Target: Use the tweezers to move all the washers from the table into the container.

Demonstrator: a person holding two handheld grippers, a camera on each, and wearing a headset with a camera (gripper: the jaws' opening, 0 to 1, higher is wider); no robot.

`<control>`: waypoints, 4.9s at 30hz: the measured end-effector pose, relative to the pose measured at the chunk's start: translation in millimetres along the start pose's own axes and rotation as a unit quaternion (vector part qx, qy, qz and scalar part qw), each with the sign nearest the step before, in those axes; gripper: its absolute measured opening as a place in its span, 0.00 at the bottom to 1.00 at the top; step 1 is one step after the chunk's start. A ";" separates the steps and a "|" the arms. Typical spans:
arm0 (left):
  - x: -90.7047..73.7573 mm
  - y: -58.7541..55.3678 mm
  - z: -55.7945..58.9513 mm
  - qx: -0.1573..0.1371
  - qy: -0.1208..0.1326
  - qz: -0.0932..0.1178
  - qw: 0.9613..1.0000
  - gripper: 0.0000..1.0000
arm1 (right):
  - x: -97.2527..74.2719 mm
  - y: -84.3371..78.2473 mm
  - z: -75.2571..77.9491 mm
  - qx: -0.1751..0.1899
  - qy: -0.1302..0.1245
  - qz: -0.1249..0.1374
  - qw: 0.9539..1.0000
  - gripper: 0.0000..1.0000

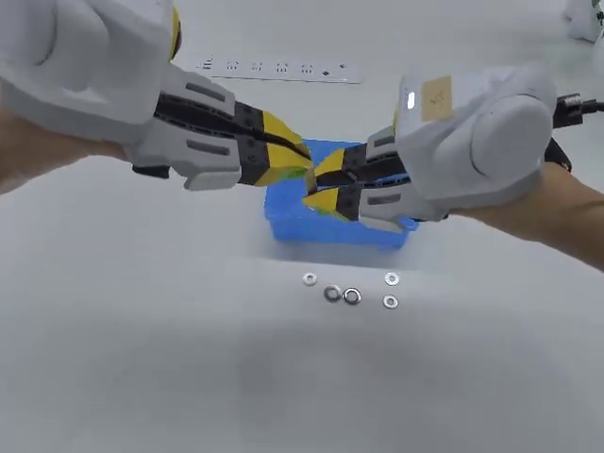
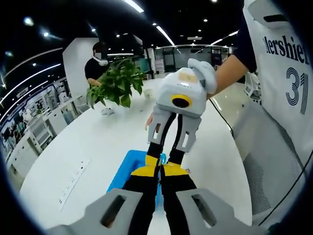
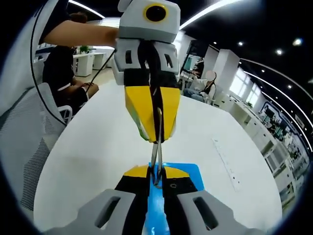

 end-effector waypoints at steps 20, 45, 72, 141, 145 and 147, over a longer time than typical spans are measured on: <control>42.2 -36.9 -53.0 -0.013 -0.016 -0.017 1.000 0.06 | 42.7 -50.6 26.5 0.045 0.008 -0.011 0.999 0.10; 52.3 -51.4 -55.1 -0.034 -0.021 -0.024 0.999 0.06 | 51.5 -63.9 22.5 0.055 0.019 -0.025 0.998 0.11; 20.7 -3.7 -19.4 0.015 -0.016 -0.014 1.000 0.06 | 10.5 -20.3 14.3 0.005 -0.002 -0.013 1.000 0.11; 27.5 -53.3 38.6 -0.027 -0.039 -0.071 0.996 0.06 | 35.5 -41.1 -63.6 0.051 0.069 -0.003 0.996 0.11; 26.8 -52.1 38.2 -0.023 -0.040 -0.071 0.996 0.06 | 35.6 -39.1 -63.0 0.047 0.068 -0.002 0.997 0.11; 26.4 -51.9 37.5 -0.025 -0.039 -0.068 0.997 0.06 | 35.6 -38.2 -62.5 0.047 0.068 0.000 0.997 0.11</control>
Point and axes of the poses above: the centre of the closed fingertips' face, and the gripper's own axes: x roughly forward along the fingers, z roughly to its right, y roughly out of its top, the point moved 10 cm from there along -x, roughly backward along the fingers, and after that the axes turned 7 degrees about -x, right-handed, at the moved point
